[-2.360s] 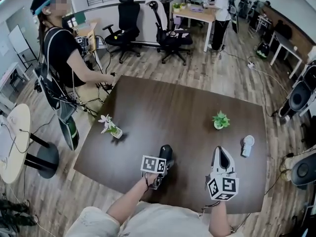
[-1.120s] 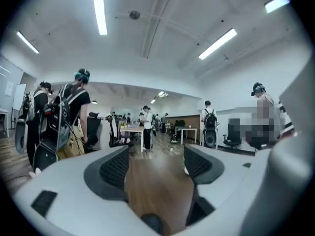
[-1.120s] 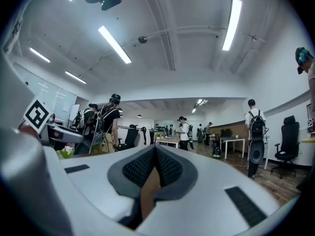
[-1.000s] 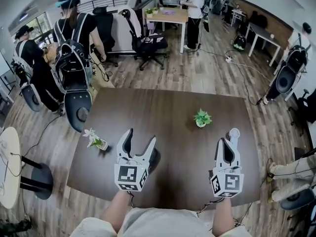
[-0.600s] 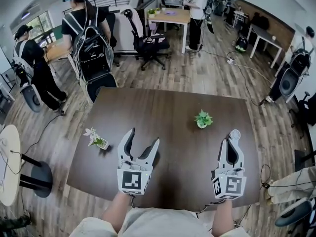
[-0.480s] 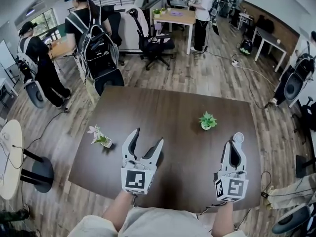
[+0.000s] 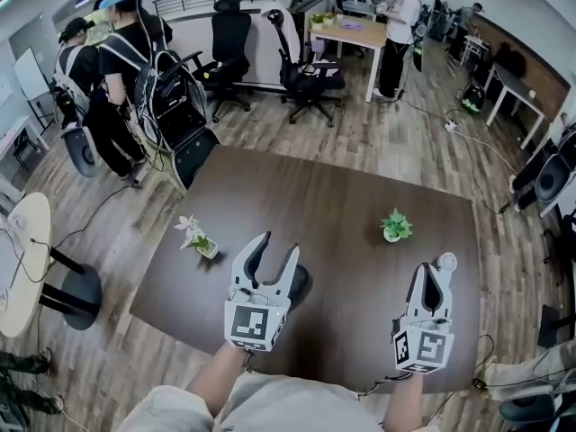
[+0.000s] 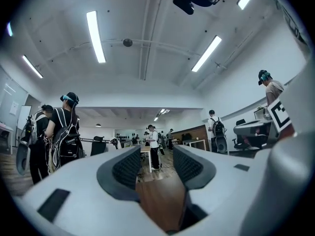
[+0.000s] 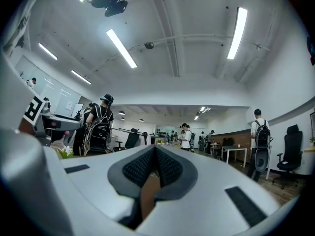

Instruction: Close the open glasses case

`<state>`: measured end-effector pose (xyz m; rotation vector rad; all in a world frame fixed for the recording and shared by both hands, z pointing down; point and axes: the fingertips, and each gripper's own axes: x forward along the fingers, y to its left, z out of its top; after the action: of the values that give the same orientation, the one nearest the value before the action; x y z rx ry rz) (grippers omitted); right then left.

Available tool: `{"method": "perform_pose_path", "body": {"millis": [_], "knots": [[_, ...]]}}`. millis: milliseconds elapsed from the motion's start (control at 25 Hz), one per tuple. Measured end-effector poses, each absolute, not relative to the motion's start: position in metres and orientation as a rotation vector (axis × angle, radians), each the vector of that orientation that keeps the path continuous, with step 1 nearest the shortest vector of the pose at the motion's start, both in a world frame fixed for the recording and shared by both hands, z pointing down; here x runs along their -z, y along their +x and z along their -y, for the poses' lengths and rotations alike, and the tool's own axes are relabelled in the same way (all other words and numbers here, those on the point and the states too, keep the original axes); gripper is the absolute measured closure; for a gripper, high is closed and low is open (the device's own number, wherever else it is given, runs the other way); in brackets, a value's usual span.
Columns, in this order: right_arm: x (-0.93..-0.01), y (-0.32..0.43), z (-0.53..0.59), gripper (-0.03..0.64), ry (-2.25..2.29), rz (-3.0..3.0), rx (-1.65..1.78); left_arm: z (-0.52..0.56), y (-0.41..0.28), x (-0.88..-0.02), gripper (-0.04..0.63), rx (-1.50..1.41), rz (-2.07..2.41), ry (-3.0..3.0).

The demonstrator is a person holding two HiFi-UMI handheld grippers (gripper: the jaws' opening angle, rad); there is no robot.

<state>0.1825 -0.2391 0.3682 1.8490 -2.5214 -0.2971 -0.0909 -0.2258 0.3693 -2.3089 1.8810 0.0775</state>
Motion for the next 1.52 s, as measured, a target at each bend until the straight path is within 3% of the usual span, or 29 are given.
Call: {"method": "perform_pose_path", "body": {"millis": [320, 1520], "knots": [[-0.369, 0.179, 0.240, 0.615, 1.845, 2.529, 0.292, 0.224, -0.109, -0.365, 0.592, -0.149, -1.966, -2.263], [-0.365, 0.177, 0.236, 0.615, 1.808, 2.541, 0.282, 0.225, -0.113, -0.370, 0.592, -0.108, -2.001, -2.269]]}}
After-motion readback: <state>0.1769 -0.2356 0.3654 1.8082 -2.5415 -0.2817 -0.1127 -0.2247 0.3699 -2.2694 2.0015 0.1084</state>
